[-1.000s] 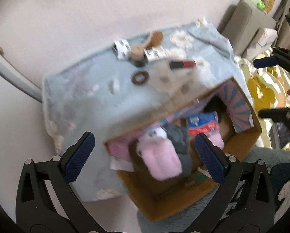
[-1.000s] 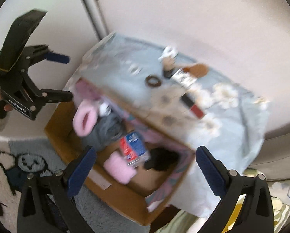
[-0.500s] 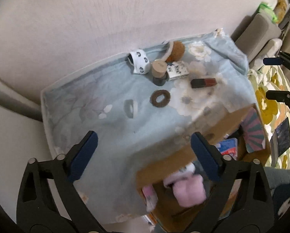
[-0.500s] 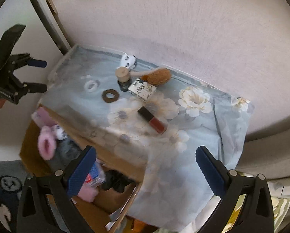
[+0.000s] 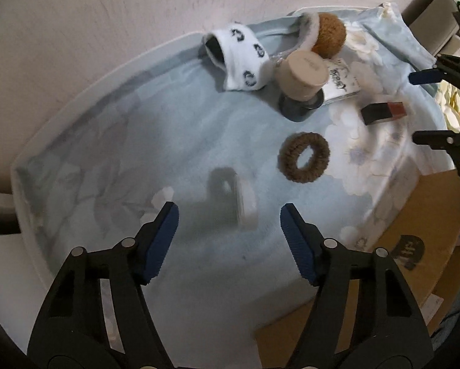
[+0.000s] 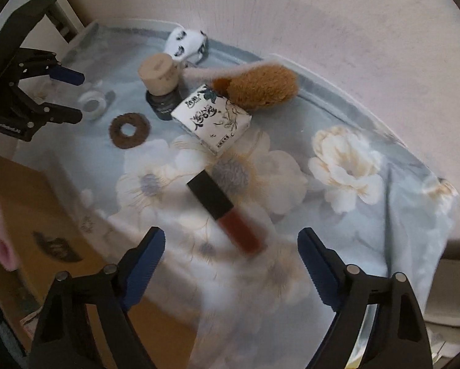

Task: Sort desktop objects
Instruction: 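Grasp the white tape roll with the left tool while the right tool grasps the lipstick, then carry the tape roll and lipstick over the box and open both tools, then grasp the cream jar lid with the left tool while the right tool grasps the brown brush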

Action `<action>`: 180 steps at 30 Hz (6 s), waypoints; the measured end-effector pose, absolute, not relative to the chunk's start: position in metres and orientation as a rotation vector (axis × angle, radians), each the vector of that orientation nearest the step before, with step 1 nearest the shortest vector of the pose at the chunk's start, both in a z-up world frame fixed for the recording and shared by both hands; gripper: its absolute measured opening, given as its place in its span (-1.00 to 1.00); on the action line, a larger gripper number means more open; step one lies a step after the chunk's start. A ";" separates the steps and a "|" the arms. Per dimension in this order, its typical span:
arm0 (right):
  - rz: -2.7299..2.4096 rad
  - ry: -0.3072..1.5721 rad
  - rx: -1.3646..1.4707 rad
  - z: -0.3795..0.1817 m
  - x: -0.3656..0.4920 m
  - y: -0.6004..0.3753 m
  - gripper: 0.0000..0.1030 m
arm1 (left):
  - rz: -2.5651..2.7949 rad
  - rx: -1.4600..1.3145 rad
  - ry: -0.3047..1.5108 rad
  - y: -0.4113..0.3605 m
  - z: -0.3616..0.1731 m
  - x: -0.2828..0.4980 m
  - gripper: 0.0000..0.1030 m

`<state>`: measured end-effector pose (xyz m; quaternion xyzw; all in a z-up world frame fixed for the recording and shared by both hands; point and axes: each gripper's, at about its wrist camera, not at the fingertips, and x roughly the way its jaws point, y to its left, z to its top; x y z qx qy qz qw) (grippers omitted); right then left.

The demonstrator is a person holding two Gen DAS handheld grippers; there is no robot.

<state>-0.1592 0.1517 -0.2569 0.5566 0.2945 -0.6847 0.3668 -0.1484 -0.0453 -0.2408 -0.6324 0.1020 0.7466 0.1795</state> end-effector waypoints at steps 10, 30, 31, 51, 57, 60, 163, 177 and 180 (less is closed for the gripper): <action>-1.663 0.847 1.435 -0.281 -0.158 0.135 -0.32 | 2.068 -1.791 0.253 -0.046 -0.256 -0.154 -0.26; -1.688 0.808 1.418 -0.242 -0.144 0.148 -0.65 | 2.090 -1.737 0.281 -0.048 -0.218 -0.142 -0.83; -1.691 0.799 1.417 -0.236 -0.144 0.149 -0.65 | 2.095 -1.731 0.282 -0.046 -0.213 -0.144 -0.83; -1.550 0.833 1.234 -0.124 -0.045 0.150 -0.65 | 2.123 -1.571 0.337 -0.008 -0.096 -0.056 -0.83; -1.471 0.812 1.210 -0.131 -0.001 0.154 -0.65 | 2.104 -1.580 0.285 0.002 -0.097 -0.016 -0.83; -1.445 0.796 1.222 -0.140 0.013 0.157 -0.65 | 2.084 -1.610 0.264 0.005 -0.107 0.003 -0.83; -2.008 -0.035 1.582 -0.231 -0.228 0.130 0.96 | 2.289 -1.639 0.135 0.025 -0.206 -0.196 0.48; -1.988 -0.362 1.738 -0.282 -0.262 0.111 0.19 | 2.279 -1.646 0.076 0.021 -0.228 -0.217 -0.21; -2.006 -0.363 1.724 -0.283 -0.265 0.109 -0.20 | 2.261 -1.652 0.031 0.017 -0.232 -0.218 -0.41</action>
